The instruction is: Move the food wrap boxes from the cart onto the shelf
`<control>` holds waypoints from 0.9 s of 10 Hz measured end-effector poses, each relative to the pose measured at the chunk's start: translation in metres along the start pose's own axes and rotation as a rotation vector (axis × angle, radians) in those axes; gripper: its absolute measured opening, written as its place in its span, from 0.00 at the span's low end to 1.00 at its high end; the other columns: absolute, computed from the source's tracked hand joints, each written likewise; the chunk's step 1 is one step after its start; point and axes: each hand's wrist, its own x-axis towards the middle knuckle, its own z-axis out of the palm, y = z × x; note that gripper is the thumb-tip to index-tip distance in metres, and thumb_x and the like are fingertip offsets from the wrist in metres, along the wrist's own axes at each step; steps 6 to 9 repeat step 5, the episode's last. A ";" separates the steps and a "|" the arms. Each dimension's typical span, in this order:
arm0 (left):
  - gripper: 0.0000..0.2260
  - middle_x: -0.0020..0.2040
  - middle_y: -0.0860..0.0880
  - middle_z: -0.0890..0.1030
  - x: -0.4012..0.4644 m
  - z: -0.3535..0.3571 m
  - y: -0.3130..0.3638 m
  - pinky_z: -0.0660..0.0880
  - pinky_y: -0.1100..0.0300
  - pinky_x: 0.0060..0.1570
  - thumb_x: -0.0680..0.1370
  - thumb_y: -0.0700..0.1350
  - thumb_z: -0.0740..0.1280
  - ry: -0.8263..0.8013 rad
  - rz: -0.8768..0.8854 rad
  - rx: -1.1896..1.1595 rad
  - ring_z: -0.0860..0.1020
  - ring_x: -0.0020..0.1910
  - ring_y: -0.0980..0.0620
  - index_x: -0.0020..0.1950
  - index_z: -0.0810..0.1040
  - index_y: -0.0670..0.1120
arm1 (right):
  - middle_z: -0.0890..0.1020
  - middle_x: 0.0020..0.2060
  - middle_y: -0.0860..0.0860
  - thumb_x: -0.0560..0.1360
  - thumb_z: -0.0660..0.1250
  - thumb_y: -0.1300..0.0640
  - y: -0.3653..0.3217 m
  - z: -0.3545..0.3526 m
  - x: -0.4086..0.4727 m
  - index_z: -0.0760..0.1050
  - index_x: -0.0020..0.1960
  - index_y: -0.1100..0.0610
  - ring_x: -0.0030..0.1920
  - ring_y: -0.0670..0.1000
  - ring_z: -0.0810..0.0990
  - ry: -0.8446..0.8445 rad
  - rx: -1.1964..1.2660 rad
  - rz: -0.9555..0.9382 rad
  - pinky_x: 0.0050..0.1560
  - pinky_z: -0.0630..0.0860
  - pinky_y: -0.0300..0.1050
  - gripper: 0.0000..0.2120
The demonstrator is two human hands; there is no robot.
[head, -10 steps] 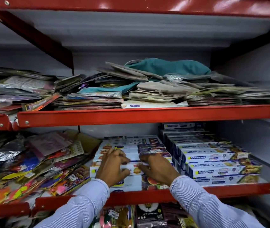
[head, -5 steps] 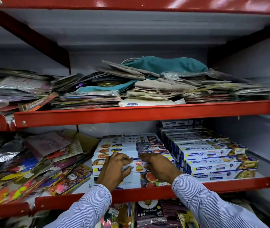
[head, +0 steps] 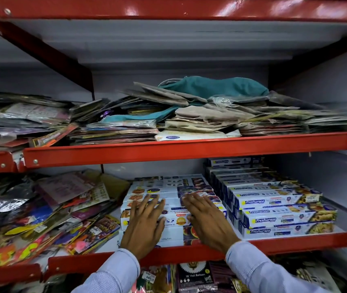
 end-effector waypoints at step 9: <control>0.28 0.79 0.40 0.51 -0.017 -0.010 0.003 0.52 0.27 0.69 0.82 0.54 0.49 -0.034 -0.074 0.239 0.48 0.78 0.38 0.78 0.53 0.41 | 0.46 0.79 0.52 0.81 0.46 0.48 -0.023 0.027 -0.018 0.42 0.78 0.56 0.79 0.55 0.45 0.177 -0.116 0.206 0.75 0.47 0.61 0.29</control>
